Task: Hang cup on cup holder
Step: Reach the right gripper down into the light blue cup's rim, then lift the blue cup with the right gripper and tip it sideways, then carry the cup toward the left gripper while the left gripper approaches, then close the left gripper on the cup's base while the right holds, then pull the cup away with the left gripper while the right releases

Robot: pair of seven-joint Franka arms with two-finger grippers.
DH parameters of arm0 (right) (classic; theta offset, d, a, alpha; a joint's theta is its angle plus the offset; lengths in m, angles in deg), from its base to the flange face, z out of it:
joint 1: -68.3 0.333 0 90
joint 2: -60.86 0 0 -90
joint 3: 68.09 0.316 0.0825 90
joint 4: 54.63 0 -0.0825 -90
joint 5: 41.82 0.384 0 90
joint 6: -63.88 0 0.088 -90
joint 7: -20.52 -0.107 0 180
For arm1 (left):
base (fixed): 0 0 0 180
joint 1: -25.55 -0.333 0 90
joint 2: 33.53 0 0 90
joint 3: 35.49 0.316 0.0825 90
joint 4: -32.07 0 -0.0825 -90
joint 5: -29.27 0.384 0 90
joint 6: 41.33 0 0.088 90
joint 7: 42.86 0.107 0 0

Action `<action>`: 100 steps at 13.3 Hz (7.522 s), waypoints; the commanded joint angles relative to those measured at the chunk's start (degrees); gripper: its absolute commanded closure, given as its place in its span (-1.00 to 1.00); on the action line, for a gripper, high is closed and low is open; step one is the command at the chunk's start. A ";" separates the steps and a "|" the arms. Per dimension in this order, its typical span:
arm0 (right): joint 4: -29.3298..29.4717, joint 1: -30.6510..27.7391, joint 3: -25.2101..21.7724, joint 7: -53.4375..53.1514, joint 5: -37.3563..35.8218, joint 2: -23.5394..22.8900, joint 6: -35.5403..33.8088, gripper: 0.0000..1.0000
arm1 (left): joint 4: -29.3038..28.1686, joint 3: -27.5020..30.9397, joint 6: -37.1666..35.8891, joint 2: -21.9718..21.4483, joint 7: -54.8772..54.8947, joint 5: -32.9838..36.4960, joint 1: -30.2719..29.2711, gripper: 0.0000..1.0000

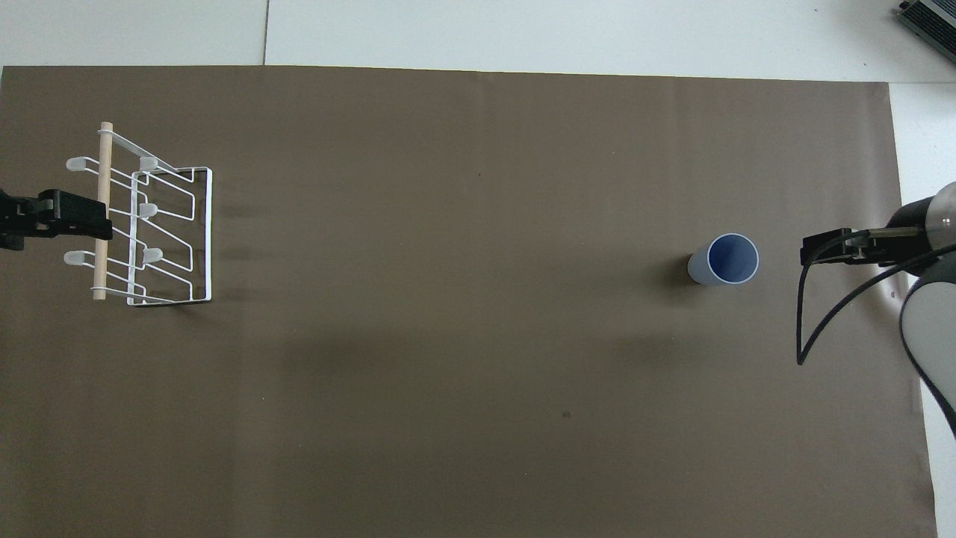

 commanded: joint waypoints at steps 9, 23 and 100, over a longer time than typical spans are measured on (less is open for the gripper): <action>-11.66 -2.49 0.47 14.81 4.57 -8.96 20.45 -1.00 | -2.45 -0.50 1.10 -1.92 0.22 -0.56 -0.80 -1.00; -7.56 -1.43 0.64 15.96 8.60 -10.99 17.32 1.00 | -2.53 -0.50 0.84 -1.92 0.13 -0.56 -0.71 -1.00; -7.81 16.68 1.52 0.14 74.56 -6.50 11.67 -1.00 | -26.53 -38.20 71.24 0.36 -17.18 -83.54 -3.87 1.00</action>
